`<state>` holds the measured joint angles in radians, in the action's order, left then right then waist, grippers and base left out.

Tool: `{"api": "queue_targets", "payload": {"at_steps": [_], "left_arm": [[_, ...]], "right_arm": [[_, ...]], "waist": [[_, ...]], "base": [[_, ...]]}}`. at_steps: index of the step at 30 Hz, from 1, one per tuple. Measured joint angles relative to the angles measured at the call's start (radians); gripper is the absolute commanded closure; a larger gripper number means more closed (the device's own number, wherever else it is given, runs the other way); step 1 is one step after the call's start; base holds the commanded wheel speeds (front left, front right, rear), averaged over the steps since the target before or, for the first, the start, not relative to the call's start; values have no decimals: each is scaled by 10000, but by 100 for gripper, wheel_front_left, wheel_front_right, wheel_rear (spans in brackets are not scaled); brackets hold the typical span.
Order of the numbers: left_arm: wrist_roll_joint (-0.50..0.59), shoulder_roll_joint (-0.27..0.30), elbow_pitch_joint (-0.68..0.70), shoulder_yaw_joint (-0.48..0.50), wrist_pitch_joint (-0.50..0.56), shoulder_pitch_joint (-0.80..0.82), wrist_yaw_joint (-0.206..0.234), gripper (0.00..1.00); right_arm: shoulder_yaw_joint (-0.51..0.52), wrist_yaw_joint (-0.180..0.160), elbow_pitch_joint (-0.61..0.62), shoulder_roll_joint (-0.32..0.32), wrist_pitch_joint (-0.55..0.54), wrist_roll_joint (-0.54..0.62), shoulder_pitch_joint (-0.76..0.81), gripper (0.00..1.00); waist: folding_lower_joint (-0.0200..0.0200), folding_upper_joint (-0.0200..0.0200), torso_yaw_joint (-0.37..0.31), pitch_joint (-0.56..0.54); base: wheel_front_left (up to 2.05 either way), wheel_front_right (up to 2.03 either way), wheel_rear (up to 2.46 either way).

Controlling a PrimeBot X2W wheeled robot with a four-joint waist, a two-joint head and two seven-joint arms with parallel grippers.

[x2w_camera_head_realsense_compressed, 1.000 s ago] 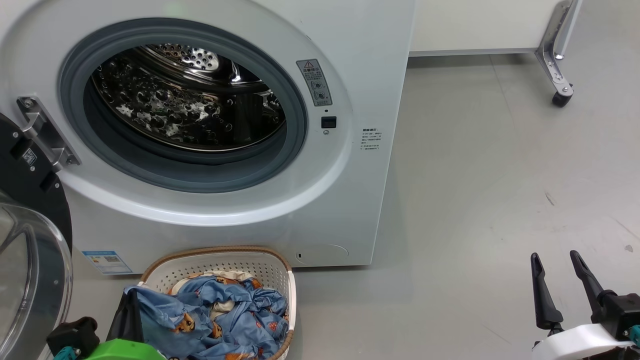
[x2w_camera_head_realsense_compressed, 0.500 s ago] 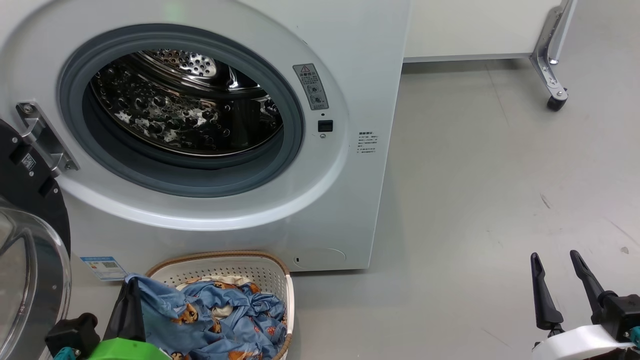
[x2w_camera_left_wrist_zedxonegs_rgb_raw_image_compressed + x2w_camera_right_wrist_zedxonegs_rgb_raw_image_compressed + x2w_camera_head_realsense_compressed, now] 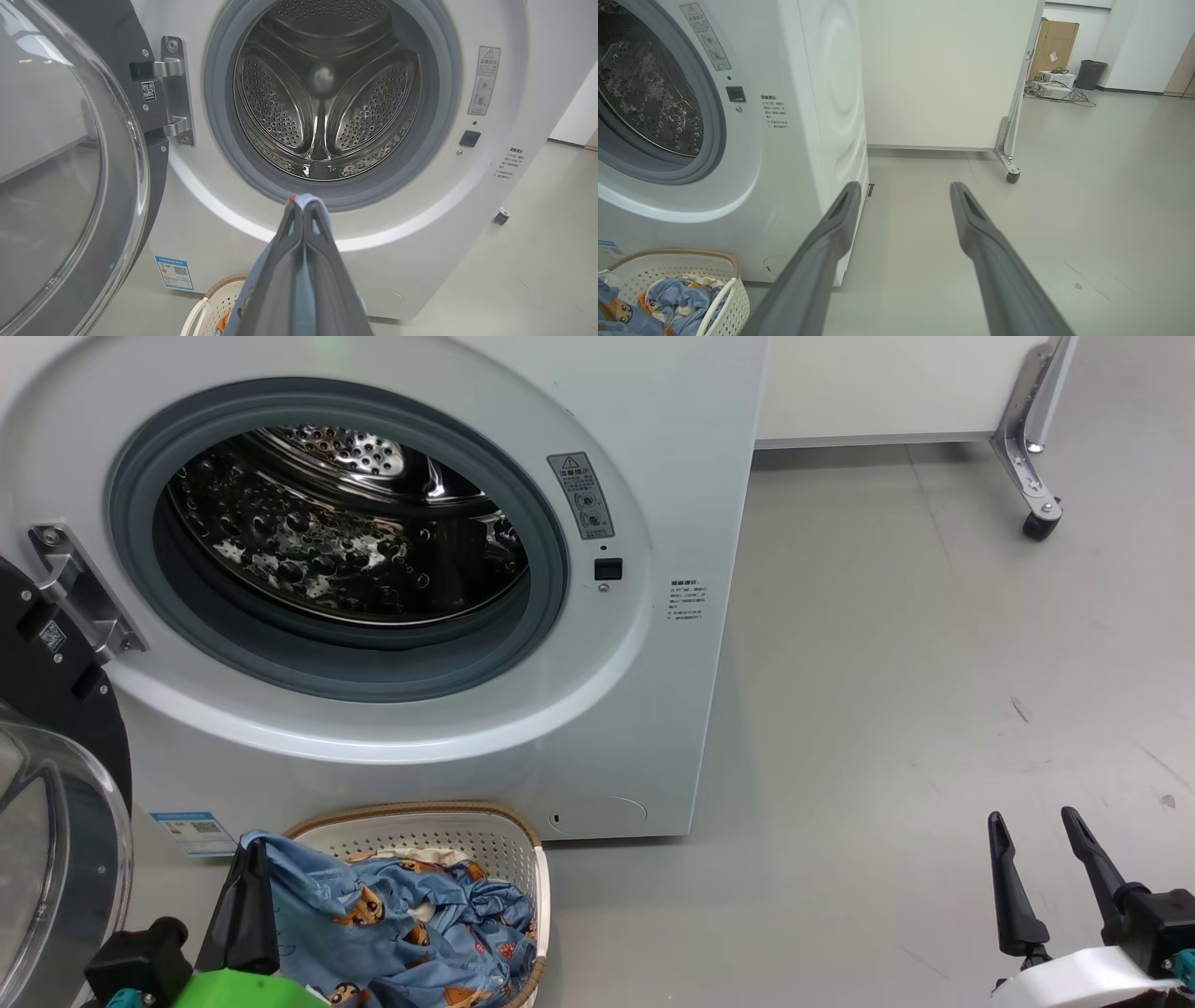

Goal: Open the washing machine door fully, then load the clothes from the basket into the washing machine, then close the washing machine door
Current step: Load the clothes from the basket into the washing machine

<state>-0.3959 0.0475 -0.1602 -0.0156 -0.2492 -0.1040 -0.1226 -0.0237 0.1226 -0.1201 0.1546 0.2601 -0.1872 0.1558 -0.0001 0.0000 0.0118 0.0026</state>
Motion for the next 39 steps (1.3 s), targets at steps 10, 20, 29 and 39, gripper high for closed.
{"api": "queue_targets", "payload": {"at_steps": [10,20,29,39], "left_arm": [[71,-2,151,-228,2,-350,90,100],[82,0,516,-286,2,-355,104,100],[174,29,708,-420,207,-191,186,100],[464,458,614,-48,652,851,500,100]], "right_arm": [[-130,0,2,4,0,-31,1,0],[-430,0,17,-73,0,-46,-11,0],[-673,0,61,-341,0,-46,-230,0],[-800,0,48,-621,0,-61,-670,0]], "waist": [[0,0,29,24],[0,0,-158,165],[1,0,-632,560],[1,0,-1440,1015]], "base": [[0,0,0],[0,0,0],[0,0,0],[0,0,0]]}}
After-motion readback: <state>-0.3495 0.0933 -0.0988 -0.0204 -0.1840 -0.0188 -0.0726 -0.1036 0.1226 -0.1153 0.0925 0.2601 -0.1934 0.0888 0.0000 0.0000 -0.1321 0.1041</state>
